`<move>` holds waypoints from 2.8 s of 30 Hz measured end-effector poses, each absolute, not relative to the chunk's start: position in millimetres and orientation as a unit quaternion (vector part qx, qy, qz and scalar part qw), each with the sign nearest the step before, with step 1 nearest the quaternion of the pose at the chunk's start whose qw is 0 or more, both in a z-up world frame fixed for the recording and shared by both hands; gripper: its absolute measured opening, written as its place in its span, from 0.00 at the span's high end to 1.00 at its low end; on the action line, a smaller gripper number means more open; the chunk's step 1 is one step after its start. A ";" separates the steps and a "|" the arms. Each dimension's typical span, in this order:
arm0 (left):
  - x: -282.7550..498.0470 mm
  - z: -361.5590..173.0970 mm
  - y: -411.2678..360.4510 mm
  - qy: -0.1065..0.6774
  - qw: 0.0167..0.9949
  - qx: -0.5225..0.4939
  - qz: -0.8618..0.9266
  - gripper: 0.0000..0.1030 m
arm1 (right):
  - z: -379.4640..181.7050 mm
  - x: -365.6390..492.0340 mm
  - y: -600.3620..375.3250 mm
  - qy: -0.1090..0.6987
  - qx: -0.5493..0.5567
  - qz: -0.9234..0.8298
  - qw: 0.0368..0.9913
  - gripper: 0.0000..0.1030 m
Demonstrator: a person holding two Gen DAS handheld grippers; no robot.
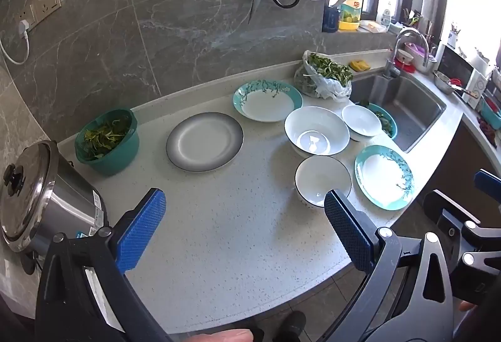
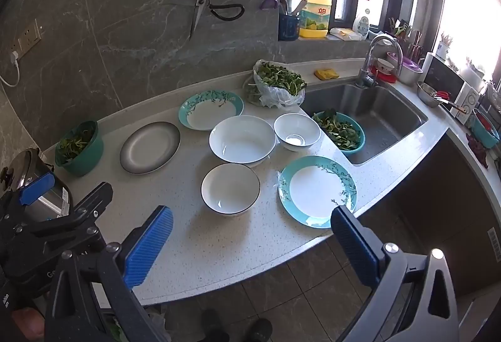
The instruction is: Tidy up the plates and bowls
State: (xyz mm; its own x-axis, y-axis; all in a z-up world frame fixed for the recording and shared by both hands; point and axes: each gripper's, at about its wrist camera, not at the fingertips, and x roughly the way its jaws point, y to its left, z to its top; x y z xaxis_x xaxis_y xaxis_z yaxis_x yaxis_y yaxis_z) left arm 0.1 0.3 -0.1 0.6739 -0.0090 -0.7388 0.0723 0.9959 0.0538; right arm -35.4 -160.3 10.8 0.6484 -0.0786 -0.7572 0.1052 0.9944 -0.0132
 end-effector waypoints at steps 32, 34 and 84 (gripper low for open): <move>-4.7 -4.2 -3.6 0.409 0.911 0.039 -0.024 0.00 | 10.1 -36.5 -162.1 0.418 0.017 -0.051 0.907 0.00; -5.1 -4.4 -4.1 0.410 0.911 0.039 -0.025 0.00 | 9.9 -36.3 -162.1 0.418 0.016 -0.051 0.907 0.00; 5.4 -12.8 -6.8 0.417 0.908 0.042 -0.025 0.00 | 3.3 -30.4 -166.8 0.424 0.016 -0.051 0.904 0.00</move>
State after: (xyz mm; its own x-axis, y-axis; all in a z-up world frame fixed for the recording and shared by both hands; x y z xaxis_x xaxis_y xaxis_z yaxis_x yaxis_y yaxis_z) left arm 5.4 -6.8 -12.8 0.6515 -0.0111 -0.7586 0.0803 0.9953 0.0544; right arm -30.4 -166.8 3.3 0.6358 -0.0787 -0.7678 0.1060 0.9943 -0.0142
